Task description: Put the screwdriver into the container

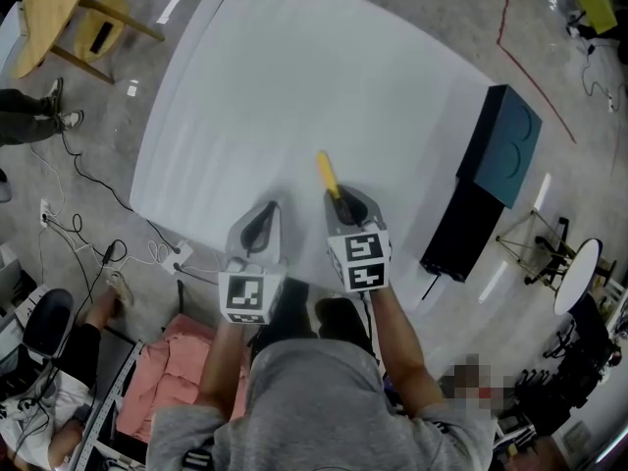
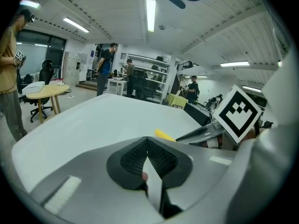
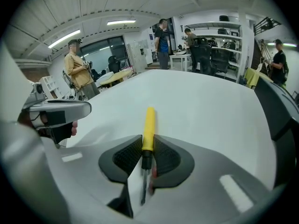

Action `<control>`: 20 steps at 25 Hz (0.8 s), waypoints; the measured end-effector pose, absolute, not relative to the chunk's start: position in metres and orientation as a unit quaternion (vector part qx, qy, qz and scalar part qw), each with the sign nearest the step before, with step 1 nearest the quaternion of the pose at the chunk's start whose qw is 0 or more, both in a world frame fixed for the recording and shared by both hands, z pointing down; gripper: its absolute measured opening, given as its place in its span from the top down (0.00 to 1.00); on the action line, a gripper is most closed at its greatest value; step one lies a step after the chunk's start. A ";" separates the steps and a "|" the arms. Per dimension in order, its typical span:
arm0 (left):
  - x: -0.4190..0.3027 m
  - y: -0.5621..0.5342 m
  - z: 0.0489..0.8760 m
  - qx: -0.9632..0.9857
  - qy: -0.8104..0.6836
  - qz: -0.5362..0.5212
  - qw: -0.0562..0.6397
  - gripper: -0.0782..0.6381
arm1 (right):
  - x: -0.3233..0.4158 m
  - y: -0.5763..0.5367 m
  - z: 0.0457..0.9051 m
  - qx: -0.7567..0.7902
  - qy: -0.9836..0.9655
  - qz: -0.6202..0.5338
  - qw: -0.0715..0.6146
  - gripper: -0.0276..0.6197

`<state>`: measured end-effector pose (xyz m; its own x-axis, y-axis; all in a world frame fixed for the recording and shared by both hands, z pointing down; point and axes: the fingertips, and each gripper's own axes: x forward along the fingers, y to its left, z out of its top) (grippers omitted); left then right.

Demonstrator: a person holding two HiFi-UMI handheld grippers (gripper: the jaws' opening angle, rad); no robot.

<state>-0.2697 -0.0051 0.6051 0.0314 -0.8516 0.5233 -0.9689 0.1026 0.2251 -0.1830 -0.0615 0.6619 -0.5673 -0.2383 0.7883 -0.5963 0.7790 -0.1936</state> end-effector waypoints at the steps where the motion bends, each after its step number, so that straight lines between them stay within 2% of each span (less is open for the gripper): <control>1: -0.269 -0.005 0.603 0.662 -0.688 0.105 0.278 0.87 | -0.182 -0.061 0.661 0.244 -0.856 0.227 0.394 0.84; 20: -0.249 -0.016 0.526 0.694 -0.682 0.098 0.209 0.87 | -0.148 -0.073 0.570 0.294 -0.876 0.202 0.325 0.84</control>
